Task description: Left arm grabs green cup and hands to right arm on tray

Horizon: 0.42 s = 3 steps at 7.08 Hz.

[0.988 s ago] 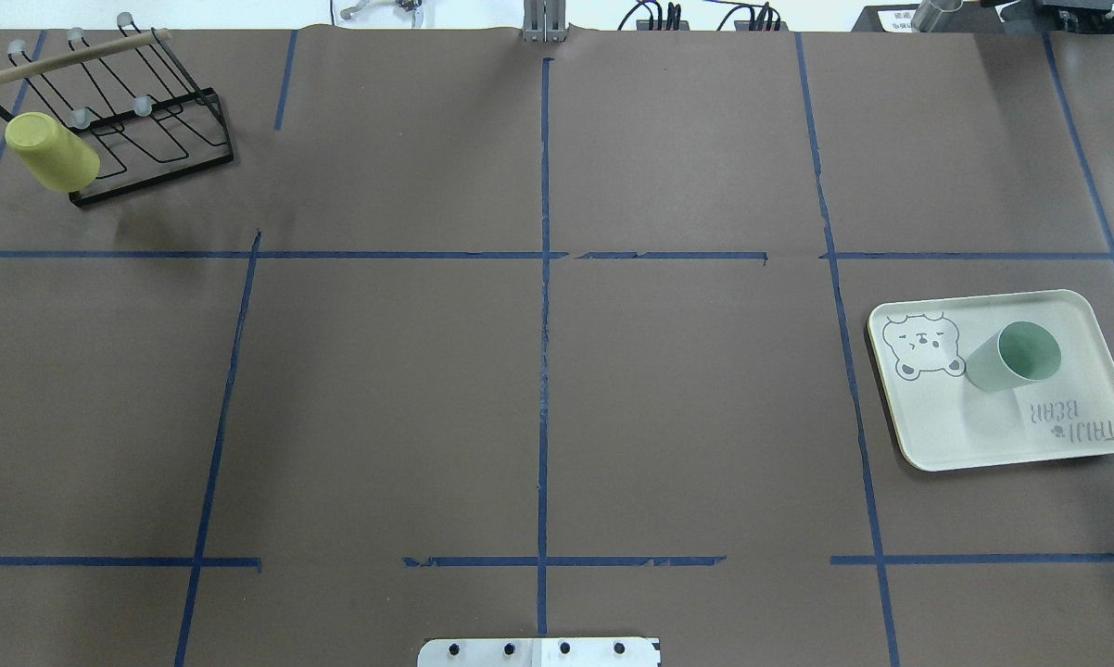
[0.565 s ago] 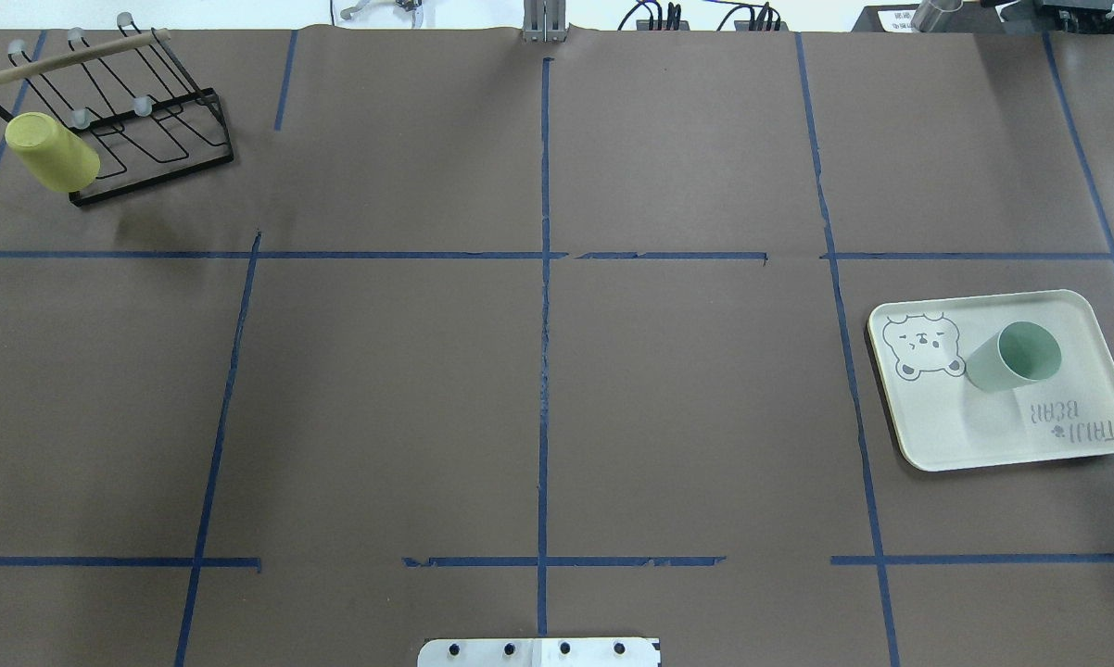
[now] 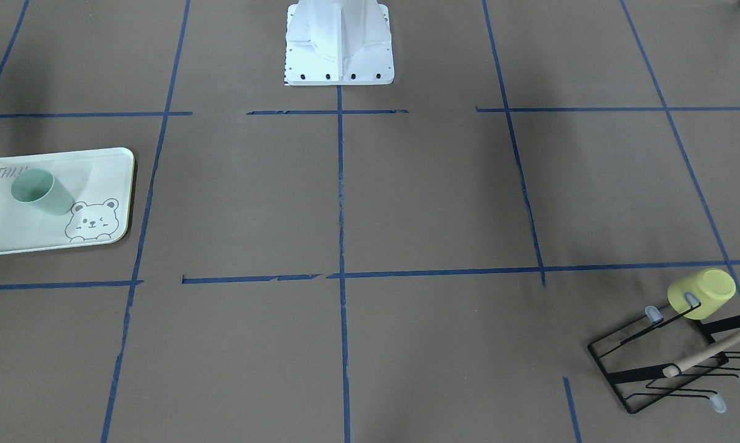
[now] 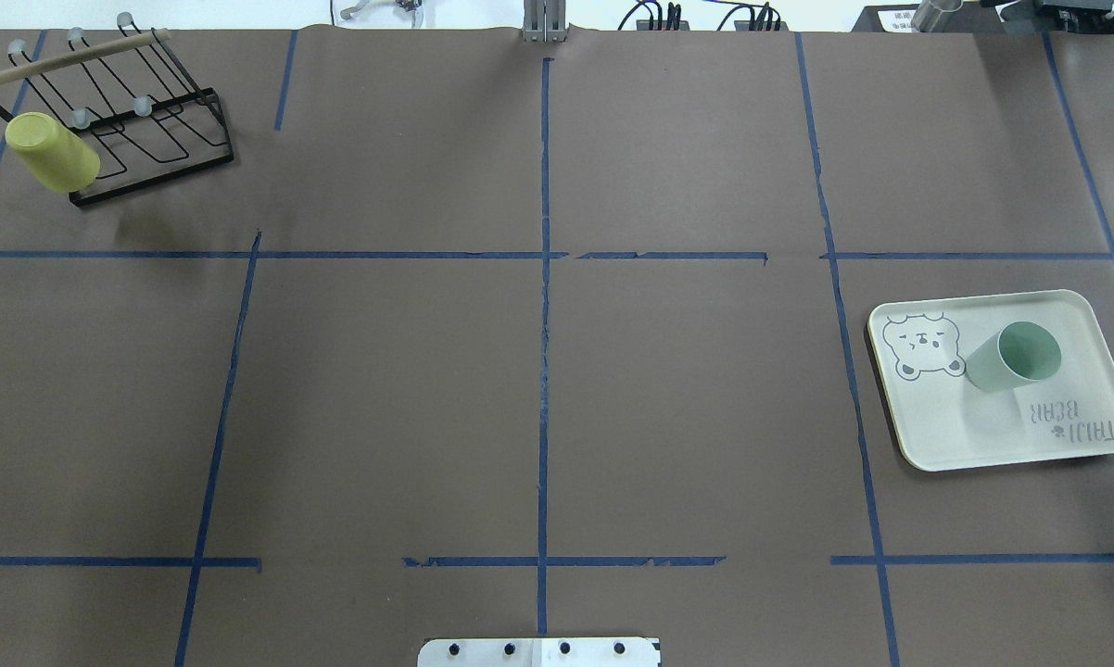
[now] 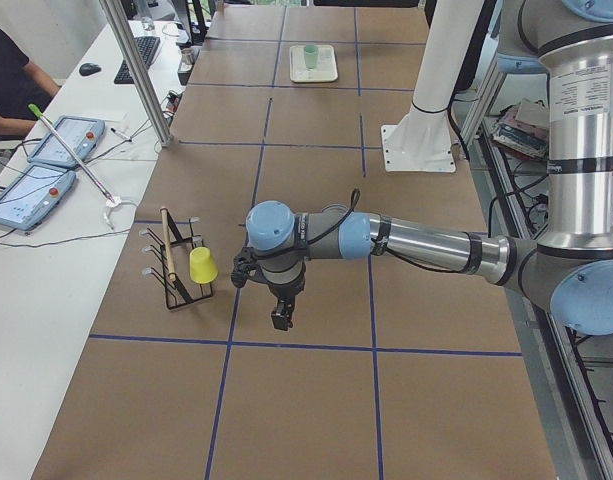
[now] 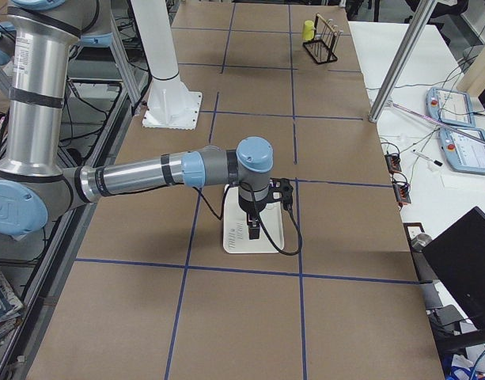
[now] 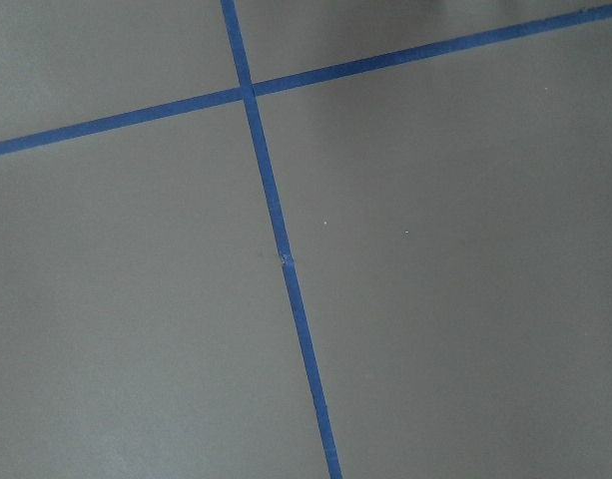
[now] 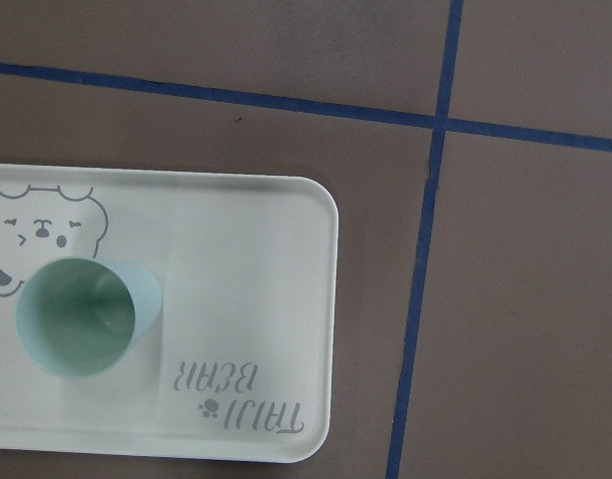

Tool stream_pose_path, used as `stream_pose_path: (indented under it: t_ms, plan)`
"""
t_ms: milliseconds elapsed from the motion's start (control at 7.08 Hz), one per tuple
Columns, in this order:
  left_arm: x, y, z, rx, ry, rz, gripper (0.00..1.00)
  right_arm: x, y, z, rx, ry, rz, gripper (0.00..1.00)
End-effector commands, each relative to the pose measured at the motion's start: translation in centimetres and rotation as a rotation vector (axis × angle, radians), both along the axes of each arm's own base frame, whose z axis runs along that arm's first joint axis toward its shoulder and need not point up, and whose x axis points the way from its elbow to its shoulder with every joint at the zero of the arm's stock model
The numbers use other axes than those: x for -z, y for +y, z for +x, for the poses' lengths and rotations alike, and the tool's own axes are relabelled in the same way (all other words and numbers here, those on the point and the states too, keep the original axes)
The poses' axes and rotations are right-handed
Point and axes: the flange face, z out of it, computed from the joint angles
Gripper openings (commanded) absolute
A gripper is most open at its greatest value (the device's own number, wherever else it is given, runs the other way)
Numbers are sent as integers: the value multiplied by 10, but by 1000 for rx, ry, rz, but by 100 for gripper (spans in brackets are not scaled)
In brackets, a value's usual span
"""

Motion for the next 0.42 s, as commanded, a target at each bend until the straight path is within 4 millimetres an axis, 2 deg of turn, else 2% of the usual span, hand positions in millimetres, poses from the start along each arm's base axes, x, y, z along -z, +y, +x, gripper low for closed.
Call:
stream_pose_path:
  t_ms: [0,282]
  plan:
    - [-1,1,0,0,1,-4,100,0,0,0,0,0,-1,100]
    - [2,0,0,0,7,2,100,1,0,0,1,0,3,100]
